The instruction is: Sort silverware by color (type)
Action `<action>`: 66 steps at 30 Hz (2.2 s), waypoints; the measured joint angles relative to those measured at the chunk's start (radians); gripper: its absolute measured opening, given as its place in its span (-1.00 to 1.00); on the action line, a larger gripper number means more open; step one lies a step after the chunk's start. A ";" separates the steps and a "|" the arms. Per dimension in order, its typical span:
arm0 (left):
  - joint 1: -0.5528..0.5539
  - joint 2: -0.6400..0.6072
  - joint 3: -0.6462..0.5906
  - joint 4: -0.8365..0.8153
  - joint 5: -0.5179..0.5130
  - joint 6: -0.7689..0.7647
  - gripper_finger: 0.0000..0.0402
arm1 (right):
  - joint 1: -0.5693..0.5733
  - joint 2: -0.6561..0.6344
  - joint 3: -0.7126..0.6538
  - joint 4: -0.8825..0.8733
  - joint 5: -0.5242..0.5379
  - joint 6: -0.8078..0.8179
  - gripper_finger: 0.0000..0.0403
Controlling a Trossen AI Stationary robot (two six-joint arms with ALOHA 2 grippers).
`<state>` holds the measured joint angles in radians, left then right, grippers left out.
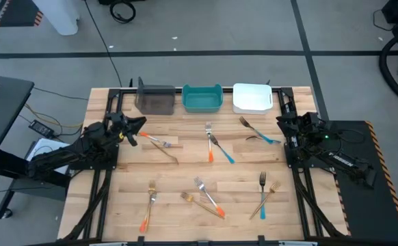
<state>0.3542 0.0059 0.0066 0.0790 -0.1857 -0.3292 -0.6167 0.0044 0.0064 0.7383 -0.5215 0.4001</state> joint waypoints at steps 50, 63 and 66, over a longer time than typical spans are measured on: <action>0.003 0.001 0.000 0.262 -0.169 -0.191 -0.68 | 0.000 0.036 0.009 0.031 0.416 0.205 -0.56; 0.003 0.147 0.426 0.111 -0.128 0.217 -0.68 | 0.000 0.393 0.522 -0.564 0.447 -0.142 -0.56; 0.003 0.217 0.540 -0.064 -0.183 0.324 -0.68 | 0.000 0.520 0.654 -0.823 0.467 -0.202 -0.56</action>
<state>0.3569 0.2234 0.5468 0.0146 -0.3688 -0.0055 -0.6167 0.5248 0.6606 -0.0850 -0.0543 0.1985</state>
